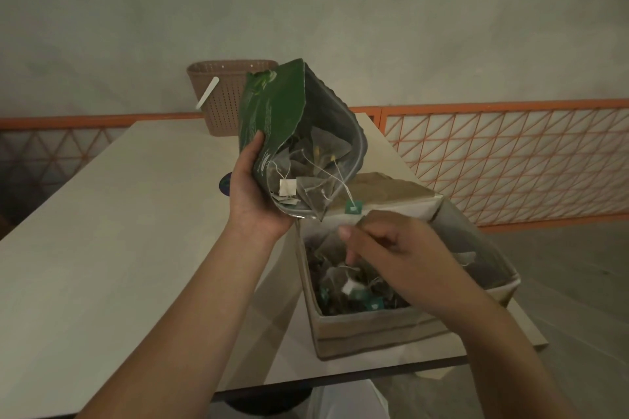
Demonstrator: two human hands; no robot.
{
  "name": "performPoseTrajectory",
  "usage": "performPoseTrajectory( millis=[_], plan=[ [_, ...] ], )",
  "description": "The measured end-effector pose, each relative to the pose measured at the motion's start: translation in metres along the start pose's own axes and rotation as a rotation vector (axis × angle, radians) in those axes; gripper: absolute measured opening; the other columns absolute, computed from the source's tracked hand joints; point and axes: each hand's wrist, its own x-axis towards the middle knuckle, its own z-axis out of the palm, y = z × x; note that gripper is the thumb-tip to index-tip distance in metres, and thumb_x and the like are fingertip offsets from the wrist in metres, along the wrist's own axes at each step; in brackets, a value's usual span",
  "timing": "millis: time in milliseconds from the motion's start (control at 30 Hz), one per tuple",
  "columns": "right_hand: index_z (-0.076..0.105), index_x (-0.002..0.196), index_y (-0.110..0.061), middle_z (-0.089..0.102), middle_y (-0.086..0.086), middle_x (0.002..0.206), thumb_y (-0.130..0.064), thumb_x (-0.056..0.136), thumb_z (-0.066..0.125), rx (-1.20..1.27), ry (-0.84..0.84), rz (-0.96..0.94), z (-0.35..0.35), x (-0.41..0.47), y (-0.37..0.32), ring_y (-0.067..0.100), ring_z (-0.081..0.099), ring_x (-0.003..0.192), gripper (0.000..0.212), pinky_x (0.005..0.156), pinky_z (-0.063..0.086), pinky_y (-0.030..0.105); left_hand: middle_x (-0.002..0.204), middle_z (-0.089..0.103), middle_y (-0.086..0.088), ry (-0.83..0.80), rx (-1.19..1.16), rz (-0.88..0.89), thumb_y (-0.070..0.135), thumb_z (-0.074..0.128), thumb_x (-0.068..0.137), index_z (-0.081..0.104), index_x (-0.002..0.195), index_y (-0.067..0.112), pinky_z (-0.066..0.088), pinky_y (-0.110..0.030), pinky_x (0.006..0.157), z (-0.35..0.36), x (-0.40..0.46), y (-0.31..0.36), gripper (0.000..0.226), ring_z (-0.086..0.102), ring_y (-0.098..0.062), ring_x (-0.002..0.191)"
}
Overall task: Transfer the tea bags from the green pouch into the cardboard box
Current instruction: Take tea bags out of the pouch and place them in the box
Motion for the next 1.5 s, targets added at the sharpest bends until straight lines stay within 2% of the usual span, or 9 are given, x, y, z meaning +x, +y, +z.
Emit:
performPoseTrajectory(
  millis=[200,333,500,800,1067,1167,1267,1367,1500],
  plan=[
    [0.061,0.090,-0.026,0.056,-0.013,0.090,-0.017,0.094,0.056,-0.076,0.366,0.061,0.005,0.020,0.005,-0.002,0.052,0.077,0.011,0.067,0.040,0.005,0.150,0.053,-0.010,-0.005,-0.008,0.004,0.047,0.048,0.099,0.055,0.144,0.016,0.050,-0.050,0.104,0.001,-0.001,0.001,0.055,0.050,-0.034,0.138],
    [0.066,0.118,-0.020,0.060,-0.014,0.116,-0.002,0.098,0.045,0.040,0.197,0.139,0.001,0.032,0.009,-0.008,0.054,0.098,0.034,0.084,0.041,0.000,0.149,0.054,-0.010,-0.002,-0.011,0.004,0.047,0.048,0.099,0.060,0.136,0.017,0.049,-0.049,0.105,0.002,-0.001,0.002,0.049,0.052,-0.032,0.136],
    [0.064,0.115,-0.034,0.073,-0.012,0.095,-0.018,0.095,0.058,0.062,-0.006,0.168,-0.006,0.030,0.010,0.001,0.062,0.060,0.027,0.060,0.047,0.014,0.148,0.056,-0.009,-0.007,-0.020,0.007,0.046,0.049,0.099,0.063,0.132,0.016,0.048,-0.049,0.106,0.000,-0.001,0.003,0.046,0.053,-0.032,0.135],
    [0.070,0.111,-0.031,0.053,-0.009,0.051,-0.027,0.091,0.063,0.313,0.071,0.210,-0.012,0.024,0.014,0.004,0.050,0.051,0.021,0.055,0.044,0.015,0.132,0.065,-0.010,0.006,-0.018,0.017,0.046,0.049,0.099,0.068,0.123,0.015,0.058,-0.051,0.092,-0.001,-0.002,0.002,0.043,0.064,-0.035,0.117],
    [0.054,0.127,-0.039,0.059,-0.007,0.086,-0.023,0.084,0.072,0.225,0.128,0.207,-0.022,0.015,0.015,0.000,0.050,0.059,0.049,0.059,0.043,0.018,0.138,0.062,-0.010,0.014,-0.012,0.023,0.047,0.049,0.099,0.067,0.125,0.016,0.055,-0.048,0.096,-0.003,-0.002,0.004,0.044,0.060,-0.035,0.125],
    [0.066,0.107,-0.036,0.055,-0.006,0.071,-0.041,0.091,0.059,0.220,0.173,0.227,-0.019,0.017,0.011,0.005,0.049,0.057,0.018,0.058,0.041,0.023,0.143,0.059,-0.010,0.013,-0.002,0.017,0.047,0.048,0.099,0.063,0.132,0.018,0.056,-0.050,0.094,-0.001,-0.001,0.003,0.047,0.059,-0.035,0.128],
    [0.070,0.093,-0.013,0.048,-0.001,0.057,-0.048,0.092,0.051,0.276,0.205,0.227,-0.015,0.020,0.011,0.010,0.042,0.051,0.039,0.054,0.037,0.026,0.137,0.063,-0.011,0.009,-0.006,0.013,0.047,0.048,0.099,0.063,0.133,0.017,0.059,-0.050,0.088,0.002,-0.003,0.002,0.047,0.063,-0.035,0.117],
    [0.069,0.082,-0.026,0.043,-0.010,0.047,-0.038,0.088,0.064,0.173,0.200,0.143,-0.014,0.020,0.002,0.003,0.036,0.043,0.015,0.048,0.032,0.012,0.147,0.056,-0.010,0.006,-0.005,0.017,0.048,0.048,0.099,0.057,0.143,0.018,0.058,-0.050,0.091,0.001,-0.004,0.003,0.054,0.059,-0.036,0.123],
    [0.071,0.083,-0.020,0.055,-0.010,0.053,-0.035,0.091,0.062,0.156,0.241,0.035,-0.022,0.028,-0.017,0.007,0.044,0.046,0.019,0.047,0.034,0.009,0.150,0.054,-0.012,-0.006,-0.008,-0.005,0.049,0.048,0.099,0.051,0.148,0.019,0.052,-0.055,0.100,-0.004,-0.001,0.004,0.058,0.051,-0.036,0.137]
  ],
)
